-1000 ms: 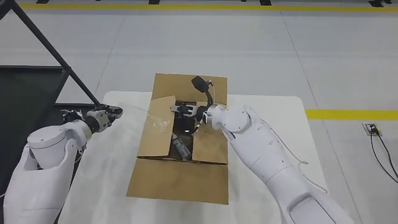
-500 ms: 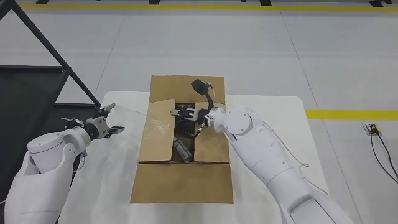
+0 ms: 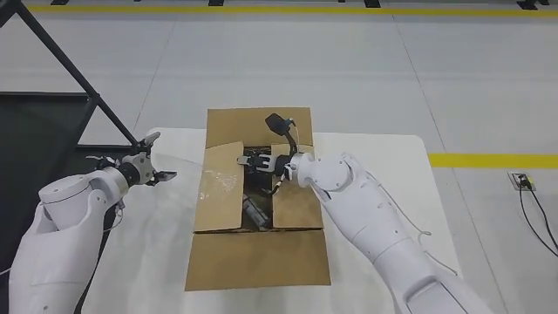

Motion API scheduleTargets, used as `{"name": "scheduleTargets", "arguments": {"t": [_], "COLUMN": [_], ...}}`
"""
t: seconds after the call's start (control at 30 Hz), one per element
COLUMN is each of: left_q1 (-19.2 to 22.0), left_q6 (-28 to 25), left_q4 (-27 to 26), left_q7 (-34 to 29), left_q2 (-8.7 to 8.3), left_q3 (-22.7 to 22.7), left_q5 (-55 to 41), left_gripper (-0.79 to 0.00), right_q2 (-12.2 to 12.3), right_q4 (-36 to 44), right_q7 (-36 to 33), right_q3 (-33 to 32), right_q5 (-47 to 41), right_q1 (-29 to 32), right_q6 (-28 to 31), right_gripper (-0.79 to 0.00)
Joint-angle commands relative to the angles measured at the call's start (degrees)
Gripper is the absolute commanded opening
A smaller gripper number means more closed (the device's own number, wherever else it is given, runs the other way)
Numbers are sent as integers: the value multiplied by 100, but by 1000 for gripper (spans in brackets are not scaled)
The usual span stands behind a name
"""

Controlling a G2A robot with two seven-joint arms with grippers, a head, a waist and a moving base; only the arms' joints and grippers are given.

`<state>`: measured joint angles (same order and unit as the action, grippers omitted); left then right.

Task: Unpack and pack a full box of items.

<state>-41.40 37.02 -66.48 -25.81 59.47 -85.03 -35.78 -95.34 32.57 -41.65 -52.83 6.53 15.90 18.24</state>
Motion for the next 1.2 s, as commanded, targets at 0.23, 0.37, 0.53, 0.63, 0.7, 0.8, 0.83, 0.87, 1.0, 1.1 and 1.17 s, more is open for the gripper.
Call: {"name": "scheduleTargets", "arguments": {"t": [0.23,0.37,0.53,0.63,0.7,0.8,0.83,0.87,1.0,1.1,1.17], "left_q1": [328,332,356,280,191,52,4,-44,-240,-398,-508], "left_q6": [-127,-150,-202,-264,-288,-298,-304,-314,-367,-439,-506], "left_q4": [408,438,403,304,231,116,73,27,-218,-449,-603], "left_q7": [-34,-105,-27,59,63,94,102,119,217,283,365], "left_q2": [60,52,71,69,61,43,38,33,13,-3,-12], "left_q3": [321,348,386,377,328,243,211,174,40,-63,-120], "left_q5": [-24,-6,-98,-99,-153,-205,-233,-265,-353,-395,-391], "left_gripper": [0,0,-474,-742,-785,-785,-785,-785,-785,-785,-785], "right_q2": [-6,-6,-13,-18,-22,-31,-34,-39,-62,-83,-96], "right_q4": [67,71,65,65,63,42,39,34,10,-19,-49], "right_q7": [-19,-19,-29,-29,-27,-10,1,6,32,53,102], "right_q3": [-1,-17,-24,-28,-29,-29,-28,-27,-11,4,9], "right_q5": [59,64,74,78,82,92,99,101,107,109,114], "right_q1": [49,63,64,61,59,45,37,31,9,-8,-24], "right_q6": [-55,-70,-93,-101,-104,-131,-140,-145,-157,-171,-203], "right_gripper": [-785,-785,-785,-785,-785,-785,-785,-785,-785,-785,-785]}}
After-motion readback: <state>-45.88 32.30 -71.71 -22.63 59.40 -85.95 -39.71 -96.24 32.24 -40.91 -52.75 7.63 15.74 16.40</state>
